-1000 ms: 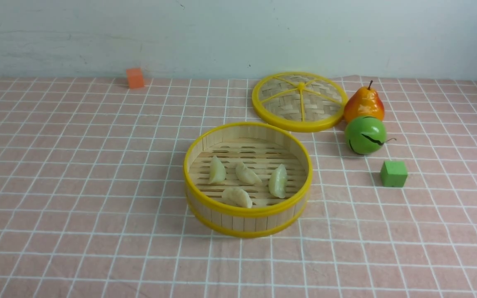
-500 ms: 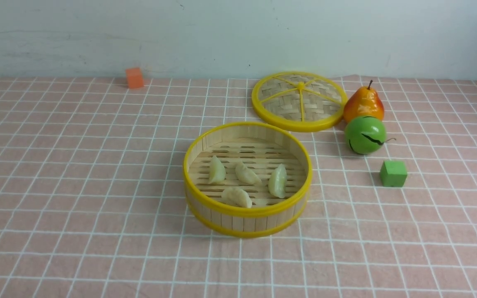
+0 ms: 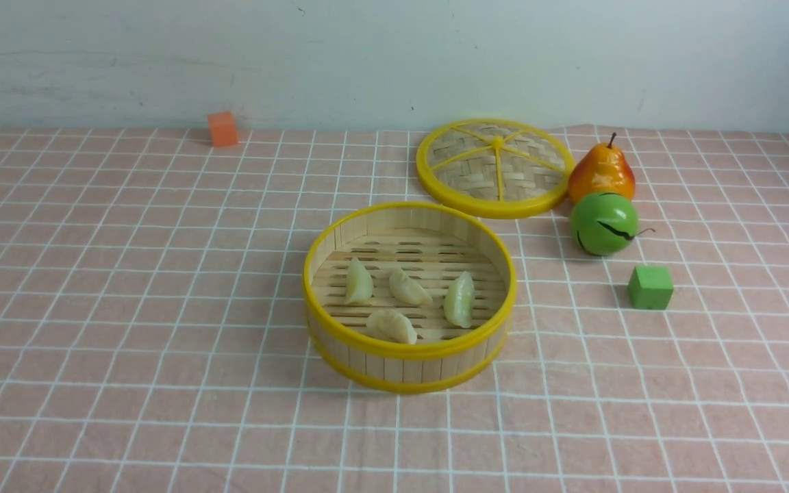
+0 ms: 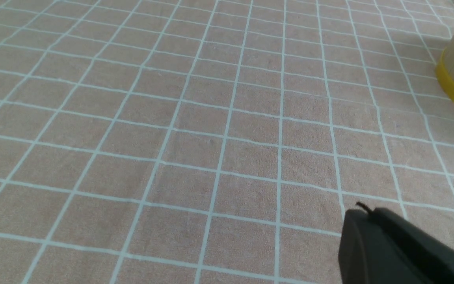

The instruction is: Put the dumplings into the steamer on the table with the pink tablecloth.

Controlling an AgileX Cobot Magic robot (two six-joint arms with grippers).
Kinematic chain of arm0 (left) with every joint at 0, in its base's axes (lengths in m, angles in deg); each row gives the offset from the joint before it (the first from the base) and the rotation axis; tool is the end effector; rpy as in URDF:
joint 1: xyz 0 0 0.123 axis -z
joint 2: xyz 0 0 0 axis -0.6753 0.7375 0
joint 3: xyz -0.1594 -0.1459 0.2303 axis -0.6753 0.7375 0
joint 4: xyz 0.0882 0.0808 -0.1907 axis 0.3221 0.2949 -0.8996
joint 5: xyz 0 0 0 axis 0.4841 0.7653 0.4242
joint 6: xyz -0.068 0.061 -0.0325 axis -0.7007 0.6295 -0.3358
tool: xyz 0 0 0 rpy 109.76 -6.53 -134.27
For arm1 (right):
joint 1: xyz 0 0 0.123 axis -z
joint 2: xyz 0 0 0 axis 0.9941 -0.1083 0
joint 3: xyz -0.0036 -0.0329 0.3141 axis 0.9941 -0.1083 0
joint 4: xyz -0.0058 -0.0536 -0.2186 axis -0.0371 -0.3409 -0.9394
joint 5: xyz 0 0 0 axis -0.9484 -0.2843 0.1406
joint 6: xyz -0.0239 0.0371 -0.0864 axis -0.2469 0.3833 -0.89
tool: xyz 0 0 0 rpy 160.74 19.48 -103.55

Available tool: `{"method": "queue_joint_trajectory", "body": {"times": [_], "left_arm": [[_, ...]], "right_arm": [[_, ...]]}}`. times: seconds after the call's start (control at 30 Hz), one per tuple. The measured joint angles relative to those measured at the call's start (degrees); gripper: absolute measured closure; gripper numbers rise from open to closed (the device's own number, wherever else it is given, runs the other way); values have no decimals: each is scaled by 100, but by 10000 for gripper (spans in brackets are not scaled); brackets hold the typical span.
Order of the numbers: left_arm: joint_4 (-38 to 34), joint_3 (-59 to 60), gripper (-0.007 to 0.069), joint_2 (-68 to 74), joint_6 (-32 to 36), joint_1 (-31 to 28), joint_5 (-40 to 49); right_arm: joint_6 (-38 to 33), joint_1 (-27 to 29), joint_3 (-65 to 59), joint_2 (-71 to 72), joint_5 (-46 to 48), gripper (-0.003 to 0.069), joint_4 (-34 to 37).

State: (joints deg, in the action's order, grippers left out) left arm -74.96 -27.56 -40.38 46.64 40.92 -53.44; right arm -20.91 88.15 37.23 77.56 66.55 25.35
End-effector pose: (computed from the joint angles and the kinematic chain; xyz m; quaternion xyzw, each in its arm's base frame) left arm 0.0003 0.0009 0.1684 -0.0728 0.8033 -0.0322 0.5902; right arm -0.0002 0.0007 0.1719 0.0648 0.8034 0.0072 0.5919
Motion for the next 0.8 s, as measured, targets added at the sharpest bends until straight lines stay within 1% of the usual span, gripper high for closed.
{"method": "queue_joint_trajectory", "body": {"times": [0.8], "left_arm": [[0,0,638,0,12,0,0]], "right_arm": [[0,0,0,0,0,604,0]]}}
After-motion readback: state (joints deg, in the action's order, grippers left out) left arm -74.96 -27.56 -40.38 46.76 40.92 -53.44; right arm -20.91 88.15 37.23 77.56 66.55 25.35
